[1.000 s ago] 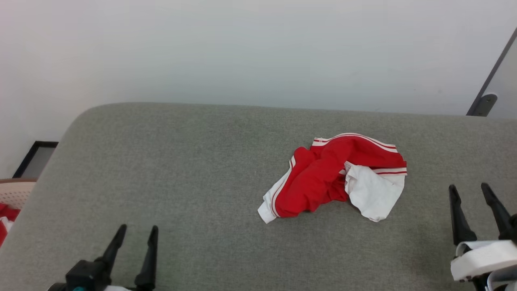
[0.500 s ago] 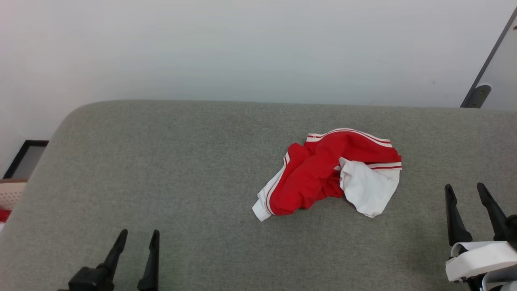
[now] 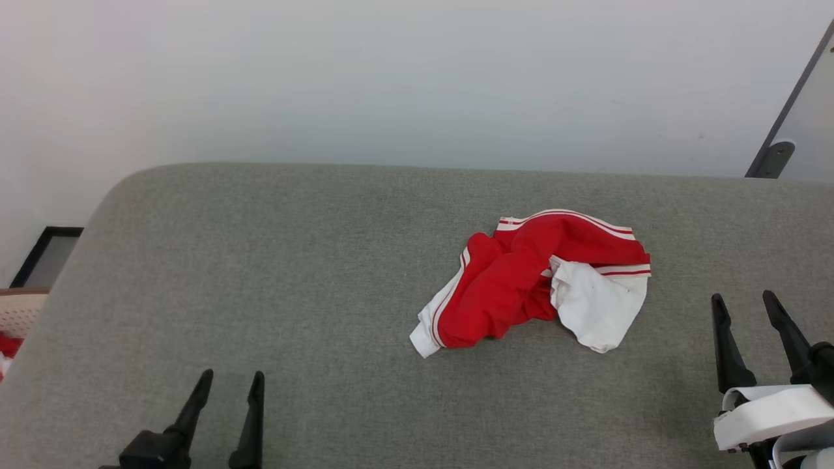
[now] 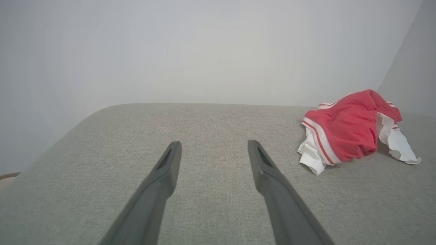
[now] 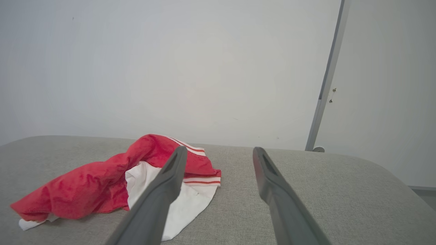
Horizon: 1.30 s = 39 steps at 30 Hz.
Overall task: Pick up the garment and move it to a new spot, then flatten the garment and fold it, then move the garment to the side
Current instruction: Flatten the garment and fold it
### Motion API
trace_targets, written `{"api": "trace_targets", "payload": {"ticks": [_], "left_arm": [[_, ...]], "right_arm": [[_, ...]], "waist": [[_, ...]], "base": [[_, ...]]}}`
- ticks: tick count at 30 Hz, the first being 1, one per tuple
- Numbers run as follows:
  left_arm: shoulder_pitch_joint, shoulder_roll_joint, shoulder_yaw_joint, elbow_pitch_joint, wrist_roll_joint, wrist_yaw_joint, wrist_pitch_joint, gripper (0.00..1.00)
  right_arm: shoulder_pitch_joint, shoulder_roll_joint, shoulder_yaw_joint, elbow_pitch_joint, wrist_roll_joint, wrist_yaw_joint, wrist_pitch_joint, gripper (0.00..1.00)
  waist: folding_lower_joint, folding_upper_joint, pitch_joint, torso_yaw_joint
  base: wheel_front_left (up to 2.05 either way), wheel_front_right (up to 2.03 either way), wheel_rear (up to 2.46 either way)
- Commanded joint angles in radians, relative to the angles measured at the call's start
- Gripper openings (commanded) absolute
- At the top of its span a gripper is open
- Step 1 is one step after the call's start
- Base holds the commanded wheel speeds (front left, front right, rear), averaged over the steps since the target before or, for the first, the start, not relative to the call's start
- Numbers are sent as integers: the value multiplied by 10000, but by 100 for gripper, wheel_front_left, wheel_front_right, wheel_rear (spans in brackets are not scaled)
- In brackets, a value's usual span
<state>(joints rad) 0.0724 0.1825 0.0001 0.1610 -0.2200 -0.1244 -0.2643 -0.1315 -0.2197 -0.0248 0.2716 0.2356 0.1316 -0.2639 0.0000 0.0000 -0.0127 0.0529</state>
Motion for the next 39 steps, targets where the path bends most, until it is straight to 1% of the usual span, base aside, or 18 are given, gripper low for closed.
{"api": "trace_targets", "payload": {"ticks": [1, 3, 5, 8, 11, 14, 18, 21, 23, 26, 30, 37, 39], "left_arm": [[4, -28, 25, -16, 67, -32, 1, 100], [-49, -102, 66, 2, 114, -42, 1, 100], [-102, -226, 129, 16, 115, -45, 0, 100], [-41, -455, 223, 6, 114, -53, 2, 100], [-26, -685, 370, 89, 15, -57, 0, 100], [-176, -863, 384, 274, 59, -49, 0, 100], [-402, -1066, 317, 452, -17, -61, 2, 100], [-576, -1174, 175, 601, -36, -68, 0, 100], [-726, -1223, 70, 667, -91, -69, 0, 100], [-934, -1272, -101, 744, -205, -70, 0, 100], [-1204, -1310, -340, 849, -343, -67, 0, 100], [-1566, -1317, -733, 1100, -610, -68, 0, 100], [-1621, -1317, -759, 1123, -708, -69, 0, 100]], "right_arm": [[61, 9, -10, -6, -20, -18, -1, 100], [139, -48, 107, 39, -13, -16, -1, 100], [96, -236, 427, 183, -25, -18, -1, 100], [-393, -830, 1336, 748, -19, -16, 159, 100], [-1033, -1725, 2638, 1087, 295, -18, 873, 100], [-1703, -2773, 4067, 1117, 763, -18, 1759, 100], [-2623, -4181, 6170, 692, 1781, -18, 2977, 100], [-3267, -4993, 7515, 236, 2615, -18, 3605, 100], [-3655, -5387, 8277, 44, 3207, -18, 4021, 100], [-4299, -5849, 9280, -121, 3738, -18, 4472, 100], [-5108, -6166, 10437, -43, 4090, -18, 4738, 100], [-6314, -6106, 12266, 562, 4297, -18, 4773, 100], [-6490, -6086, 12641, 720, 4343, -18, 4785, 100]], "waist": [[0, 0, -4, 26], [0, 0, 10, 94], [0, 0, 64, 167], [0, 0, 265, 261], [0, 0, 611, 359], [0, 0, 890, 524], [0, 0, 1215, 746], [0, 0, 1430, 887], [0, 0, 1585, 979], [0, 0, 1812, 1127], [0, 0, 2144, 1289], [0, 0, 2531, 1481], [0, 0, 2573, 1514]], "base": [[0, 0, 0], [0, 0, 0], [0, 0, 0], [0, 0, 0], [0, 0, 0], [0, 0, 0], [0, 0, 0], [0, 0, 0], [0, 0, 0], [0, 0, 0], [0, 0, 0], [0, 0, 0], [0, 0, 0]]}}
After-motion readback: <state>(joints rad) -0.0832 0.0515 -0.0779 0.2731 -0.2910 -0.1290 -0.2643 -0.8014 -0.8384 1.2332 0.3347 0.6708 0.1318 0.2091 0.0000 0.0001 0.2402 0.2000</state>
